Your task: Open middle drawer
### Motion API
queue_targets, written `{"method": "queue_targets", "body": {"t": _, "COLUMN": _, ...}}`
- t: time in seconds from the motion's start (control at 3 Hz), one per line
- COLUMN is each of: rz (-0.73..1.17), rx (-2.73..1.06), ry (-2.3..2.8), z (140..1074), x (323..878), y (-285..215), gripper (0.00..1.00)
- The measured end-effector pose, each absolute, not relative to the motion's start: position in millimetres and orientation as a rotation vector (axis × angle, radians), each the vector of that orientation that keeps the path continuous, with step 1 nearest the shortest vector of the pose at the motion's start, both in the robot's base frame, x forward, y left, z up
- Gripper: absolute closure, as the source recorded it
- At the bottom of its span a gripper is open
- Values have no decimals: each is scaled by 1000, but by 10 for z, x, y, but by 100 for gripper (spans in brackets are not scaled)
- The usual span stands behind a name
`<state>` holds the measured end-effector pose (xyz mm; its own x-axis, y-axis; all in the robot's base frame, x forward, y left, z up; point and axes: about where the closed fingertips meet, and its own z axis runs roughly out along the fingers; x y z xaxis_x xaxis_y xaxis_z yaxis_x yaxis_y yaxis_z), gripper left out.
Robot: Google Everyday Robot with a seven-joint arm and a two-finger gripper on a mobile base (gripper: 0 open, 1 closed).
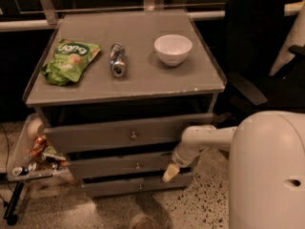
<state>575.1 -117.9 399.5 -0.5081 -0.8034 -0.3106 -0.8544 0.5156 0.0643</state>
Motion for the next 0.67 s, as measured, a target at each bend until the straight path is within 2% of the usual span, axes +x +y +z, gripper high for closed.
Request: {"method": "queue_targets", "body": {"t": 0.67, "rz": 307, "rx": -1404, "ry": 2517, "z": 4021, "x": 5757, "y": -1175, "gripper": 65}}
